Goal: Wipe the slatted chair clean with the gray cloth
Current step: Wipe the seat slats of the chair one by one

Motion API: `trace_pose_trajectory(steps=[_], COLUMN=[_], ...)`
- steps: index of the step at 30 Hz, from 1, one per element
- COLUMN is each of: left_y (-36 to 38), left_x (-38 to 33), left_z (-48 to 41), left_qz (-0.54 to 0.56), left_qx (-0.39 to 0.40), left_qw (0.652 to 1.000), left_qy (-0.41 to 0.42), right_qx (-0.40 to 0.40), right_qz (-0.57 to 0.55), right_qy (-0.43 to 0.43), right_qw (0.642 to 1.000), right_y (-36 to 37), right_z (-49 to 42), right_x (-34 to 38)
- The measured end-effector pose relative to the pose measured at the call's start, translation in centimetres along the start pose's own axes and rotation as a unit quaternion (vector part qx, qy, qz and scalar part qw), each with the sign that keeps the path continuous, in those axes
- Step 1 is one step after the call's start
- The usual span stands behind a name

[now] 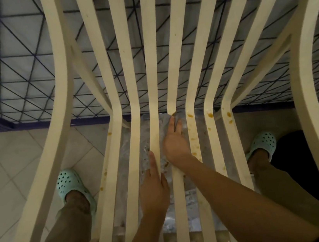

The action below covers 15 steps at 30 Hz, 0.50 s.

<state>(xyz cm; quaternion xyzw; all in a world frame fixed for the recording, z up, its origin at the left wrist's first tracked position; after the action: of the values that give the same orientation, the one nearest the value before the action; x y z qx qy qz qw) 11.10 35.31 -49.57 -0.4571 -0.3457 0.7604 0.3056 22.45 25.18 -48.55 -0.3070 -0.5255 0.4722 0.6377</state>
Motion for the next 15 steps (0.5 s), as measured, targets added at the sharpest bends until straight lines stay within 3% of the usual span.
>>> trace_pose_trajectory(steps=[6, 15], left_y=[-0.1, 0.3], left_x=[0.4, 1.6], left_z=[2.7, 5.6], left_qz=[-0.039, -0.034], left_qx=[0.017, 0.033], left_qw=[0.999, 0.999], left_qy=[-0.010, -0.023], right_qx=[0.043, 0.046], right_qz=[0.023, -0.044], right_qy=[-0.028, 0.017], right_qw=[0.998, 0.998], right_y=[-0.2, 1.3], right_z=[2.7, 7.8], right_x=[0.3, 0.4])
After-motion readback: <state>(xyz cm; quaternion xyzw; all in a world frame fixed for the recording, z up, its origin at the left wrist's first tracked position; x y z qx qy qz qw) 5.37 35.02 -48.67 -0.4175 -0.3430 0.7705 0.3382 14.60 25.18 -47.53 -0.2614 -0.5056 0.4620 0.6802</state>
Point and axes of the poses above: each hand's wrist, its own z-axis away from the middle knuckle, its own y-axis out of the palm, x = y × z, the point moved 2 cm from there along -z, towards the middle knuckle, and after that the axes turned 11 degrees about -y, right-handed, at the moved point
